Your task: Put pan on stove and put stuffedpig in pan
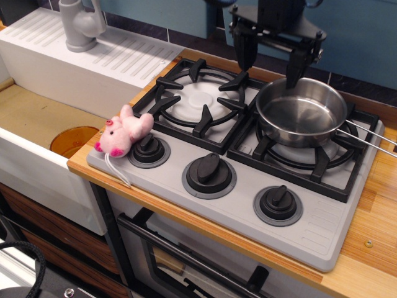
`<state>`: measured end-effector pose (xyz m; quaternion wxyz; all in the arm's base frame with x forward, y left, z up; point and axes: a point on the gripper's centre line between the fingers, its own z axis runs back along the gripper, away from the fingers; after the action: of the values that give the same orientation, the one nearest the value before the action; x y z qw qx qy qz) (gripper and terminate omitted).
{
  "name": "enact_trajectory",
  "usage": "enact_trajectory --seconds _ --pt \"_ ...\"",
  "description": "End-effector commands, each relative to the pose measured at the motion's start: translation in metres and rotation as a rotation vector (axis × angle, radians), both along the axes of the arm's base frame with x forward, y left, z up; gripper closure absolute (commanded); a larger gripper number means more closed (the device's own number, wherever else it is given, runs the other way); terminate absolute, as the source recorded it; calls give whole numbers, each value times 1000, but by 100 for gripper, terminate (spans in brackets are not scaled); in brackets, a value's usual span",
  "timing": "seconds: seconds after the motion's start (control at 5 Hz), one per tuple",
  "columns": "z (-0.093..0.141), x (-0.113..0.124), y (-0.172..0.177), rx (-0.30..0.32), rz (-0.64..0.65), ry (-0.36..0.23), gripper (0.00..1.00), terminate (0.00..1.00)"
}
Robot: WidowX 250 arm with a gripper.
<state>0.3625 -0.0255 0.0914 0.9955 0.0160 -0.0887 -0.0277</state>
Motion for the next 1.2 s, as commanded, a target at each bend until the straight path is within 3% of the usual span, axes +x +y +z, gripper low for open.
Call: enact_trajectory --seconds 0.0,0.4,0.8,1.0 --pt "3 2 1 20 -6 -82 0 0" --pt "-10 1 0 28 -14 -99 0 0" --pt "-35 10 -2 20 -31 -157 0 0" --pt "-46 21 2 3 -46 -155 0 0"
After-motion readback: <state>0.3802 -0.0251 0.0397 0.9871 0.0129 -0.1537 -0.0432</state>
